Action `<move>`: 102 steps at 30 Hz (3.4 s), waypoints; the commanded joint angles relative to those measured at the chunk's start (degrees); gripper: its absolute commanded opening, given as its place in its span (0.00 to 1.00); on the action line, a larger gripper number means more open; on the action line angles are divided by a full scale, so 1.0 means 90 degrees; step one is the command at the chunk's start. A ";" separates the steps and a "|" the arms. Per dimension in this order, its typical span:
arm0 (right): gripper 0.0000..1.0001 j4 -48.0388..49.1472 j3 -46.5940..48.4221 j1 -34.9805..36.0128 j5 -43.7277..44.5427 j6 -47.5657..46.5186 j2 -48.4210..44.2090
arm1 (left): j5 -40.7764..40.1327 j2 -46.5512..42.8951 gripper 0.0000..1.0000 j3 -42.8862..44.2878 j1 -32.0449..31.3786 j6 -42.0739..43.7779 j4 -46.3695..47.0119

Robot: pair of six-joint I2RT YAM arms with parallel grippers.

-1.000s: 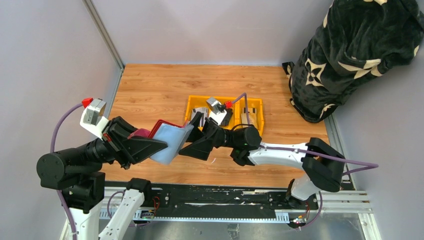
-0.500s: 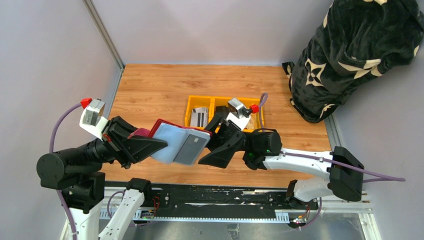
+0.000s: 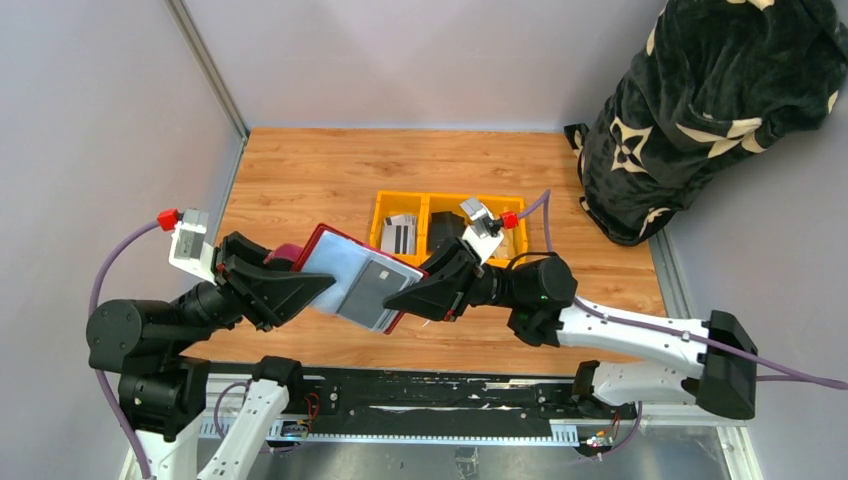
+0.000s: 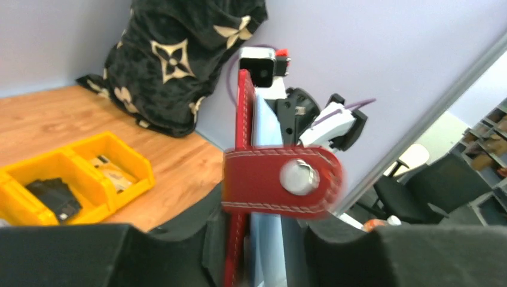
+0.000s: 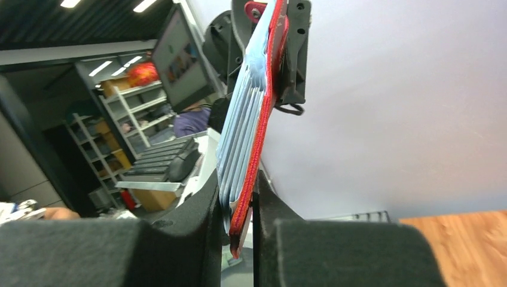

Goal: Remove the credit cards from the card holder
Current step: Remove the credit card from the card holder.

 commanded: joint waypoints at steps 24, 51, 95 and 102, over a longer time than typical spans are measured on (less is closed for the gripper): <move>0.01 -0.3252 0.1259 0.0294 0.0821 -0.1134 -0.0397 | -0.1727 -0.1025 0.15 -0.0993 0.0004 0.1197 -0.0545; 0.40 -0.3324 0.1526 0.0432 0.0509 -0.0995 -0.0201 | -0.0611 -0.0977 0.06 -0.1252 0.0004 0.1042 -0.0657; 0.28 -0.3414 0.0883 0.0500 0.0890 -0.1491 -0.0821 | -0.0957 -0.0686 0.00 -0.0892 0.0004 0.0212 -0.0443; 0.21 -0.3392 0.0916 0.0536 0.0880 -0.1524 -0.0782 | -0.0947 -0.0676 0.00 -0.0859 0.0004 0.0181 -0.0426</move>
